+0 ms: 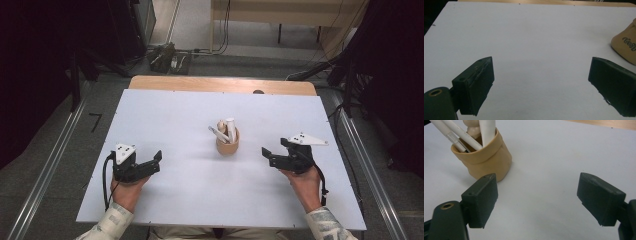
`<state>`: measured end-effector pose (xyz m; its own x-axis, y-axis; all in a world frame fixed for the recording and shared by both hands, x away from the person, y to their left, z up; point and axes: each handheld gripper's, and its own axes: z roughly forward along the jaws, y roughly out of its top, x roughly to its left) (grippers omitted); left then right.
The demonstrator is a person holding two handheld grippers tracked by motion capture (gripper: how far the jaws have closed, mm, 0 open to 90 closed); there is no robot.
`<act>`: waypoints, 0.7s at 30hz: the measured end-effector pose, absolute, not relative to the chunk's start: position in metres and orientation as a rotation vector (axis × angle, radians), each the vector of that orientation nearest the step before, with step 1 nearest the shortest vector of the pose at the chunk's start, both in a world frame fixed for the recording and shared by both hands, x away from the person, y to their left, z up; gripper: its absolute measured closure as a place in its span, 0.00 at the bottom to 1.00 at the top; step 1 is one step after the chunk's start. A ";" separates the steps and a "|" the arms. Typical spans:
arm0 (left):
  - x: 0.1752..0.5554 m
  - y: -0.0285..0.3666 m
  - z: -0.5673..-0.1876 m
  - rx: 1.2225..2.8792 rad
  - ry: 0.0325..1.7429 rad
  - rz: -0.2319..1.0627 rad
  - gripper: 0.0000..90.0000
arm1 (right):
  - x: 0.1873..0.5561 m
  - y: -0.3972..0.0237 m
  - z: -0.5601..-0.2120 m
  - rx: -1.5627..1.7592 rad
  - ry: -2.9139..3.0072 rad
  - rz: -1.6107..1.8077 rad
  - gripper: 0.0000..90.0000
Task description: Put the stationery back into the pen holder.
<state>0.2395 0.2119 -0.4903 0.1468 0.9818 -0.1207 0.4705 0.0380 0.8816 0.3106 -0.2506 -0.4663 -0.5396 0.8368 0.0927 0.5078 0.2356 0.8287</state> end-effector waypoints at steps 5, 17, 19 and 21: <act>0.236 0.213 -0.490 1.563 1.445 0.759 0.08 | 0.306 -0.256 -0.466 1.251 2.134 1.222 0.17; 0.228 0.217 -0.489 1.569 1.452 0.749 0.08 | 0.294 -0.274 -0.468 1.267 2.114 1.198 0.17; 0.227 0.217 -0.490 1.570 1.453 0.747 0.08 | 0.292 -0.277 -0.468 1.271 2.114 1.194 0.17; 0.225 0.217 -0.490 1.575 1.454 0.746 0.08 | 0.291 -0.278 -0.469 1.267 2.111 1.193 0.17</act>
